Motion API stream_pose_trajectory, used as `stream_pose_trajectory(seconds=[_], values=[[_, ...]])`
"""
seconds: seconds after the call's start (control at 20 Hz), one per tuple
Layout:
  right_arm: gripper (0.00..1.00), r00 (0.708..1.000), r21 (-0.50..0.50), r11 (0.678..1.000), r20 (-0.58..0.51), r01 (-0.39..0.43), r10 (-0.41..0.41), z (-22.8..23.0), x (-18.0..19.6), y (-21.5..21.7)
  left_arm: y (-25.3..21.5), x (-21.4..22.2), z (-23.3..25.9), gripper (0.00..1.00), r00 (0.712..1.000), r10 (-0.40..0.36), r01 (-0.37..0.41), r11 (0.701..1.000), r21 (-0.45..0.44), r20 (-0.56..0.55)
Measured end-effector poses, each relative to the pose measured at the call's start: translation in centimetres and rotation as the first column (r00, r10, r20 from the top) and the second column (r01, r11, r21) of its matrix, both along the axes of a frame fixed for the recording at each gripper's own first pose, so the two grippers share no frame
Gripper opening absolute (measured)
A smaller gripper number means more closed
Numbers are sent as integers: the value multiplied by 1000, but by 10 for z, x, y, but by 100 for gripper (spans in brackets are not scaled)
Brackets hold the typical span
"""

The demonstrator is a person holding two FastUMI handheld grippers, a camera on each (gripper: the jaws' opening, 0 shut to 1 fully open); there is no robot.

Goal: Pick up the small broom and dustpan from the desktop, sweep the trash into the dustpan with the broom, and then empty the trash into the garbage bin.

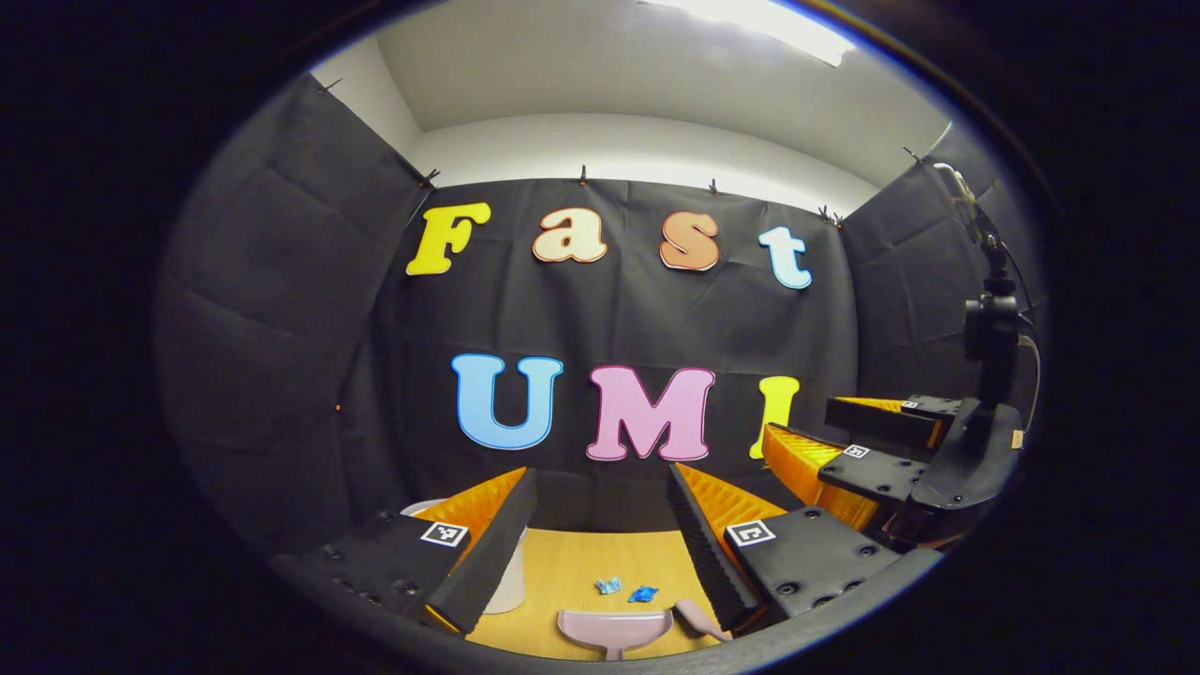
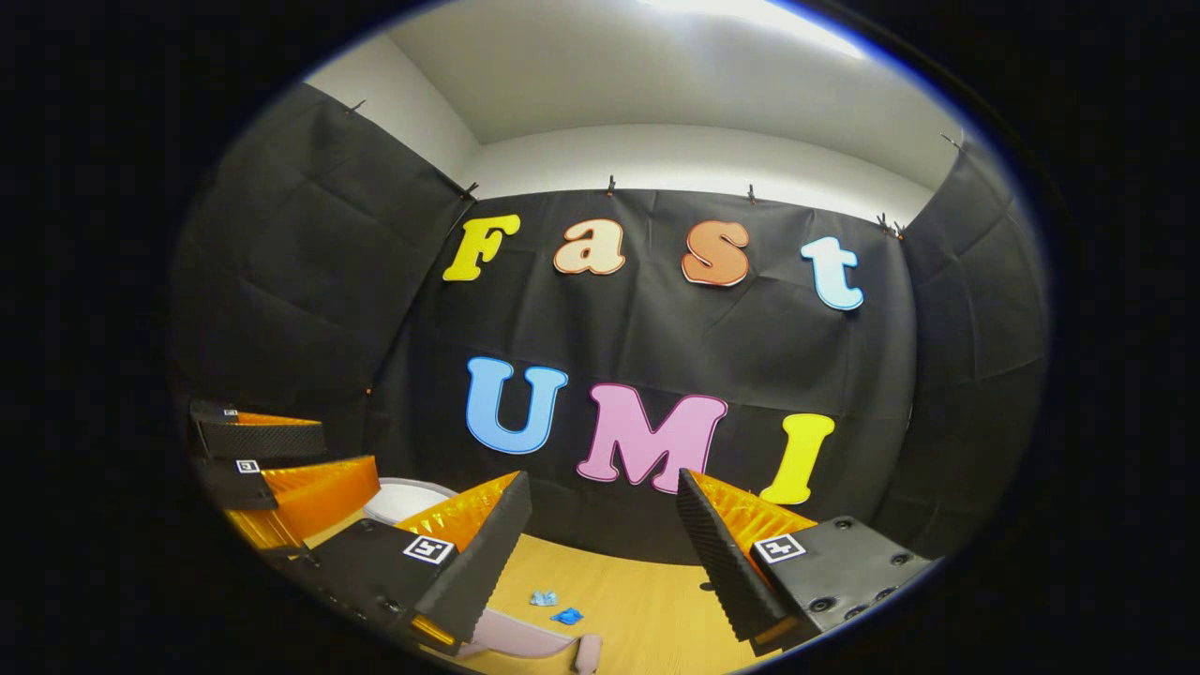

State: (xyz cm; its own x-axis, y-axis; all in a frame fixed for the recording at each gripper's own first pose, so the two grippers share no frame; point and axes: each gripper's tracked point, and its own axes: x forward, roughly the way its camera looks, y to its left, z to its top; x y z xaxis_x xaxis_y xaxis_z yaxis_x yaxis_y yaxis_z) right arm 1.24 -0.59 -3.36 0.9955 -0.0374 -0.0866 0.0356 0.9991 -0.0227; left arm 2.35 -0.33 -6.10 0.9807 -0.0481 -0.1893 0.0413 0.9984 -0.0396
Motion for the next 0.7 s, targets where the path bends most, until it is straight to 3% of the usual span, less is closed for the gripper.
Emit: stream_pose_trajectory(seconds=[0.25,0.35,0.4,0.55,0.6,0.65,0.7], values=[[97,998,-19,999,-52,37,-38,-24,1,-5,-5,17,-46,82,991,-68,62,997,-54,-117],[97,995,-4,999,-90,43,-43,-45,10,-8,-9,25,-81,82,970,-99,87,994,-66,-221],[97,991,15,999,-132,33,-31,-63,15,-7,-14,28,-104,82,944,-123,106,992,-74,-305],[100,950,77,997,-312,21,4,-134,40,-17,-23,33,-171,83,818,-171,110,984,-143,-549],[100,911,106,994,-413,35,12,-168,45,-25,-26,35,-193,83,759,-181,90,981,-175,-625],[100,860,143,988,-509,63,19,-199,44,-30,-28,33,-217,83,681,-180,51,979,-198,-710],[98,781,203,974,-622,100,50,-237,37,-32,-33,27,-237,83,575,-191,31,977,-212,-795]])
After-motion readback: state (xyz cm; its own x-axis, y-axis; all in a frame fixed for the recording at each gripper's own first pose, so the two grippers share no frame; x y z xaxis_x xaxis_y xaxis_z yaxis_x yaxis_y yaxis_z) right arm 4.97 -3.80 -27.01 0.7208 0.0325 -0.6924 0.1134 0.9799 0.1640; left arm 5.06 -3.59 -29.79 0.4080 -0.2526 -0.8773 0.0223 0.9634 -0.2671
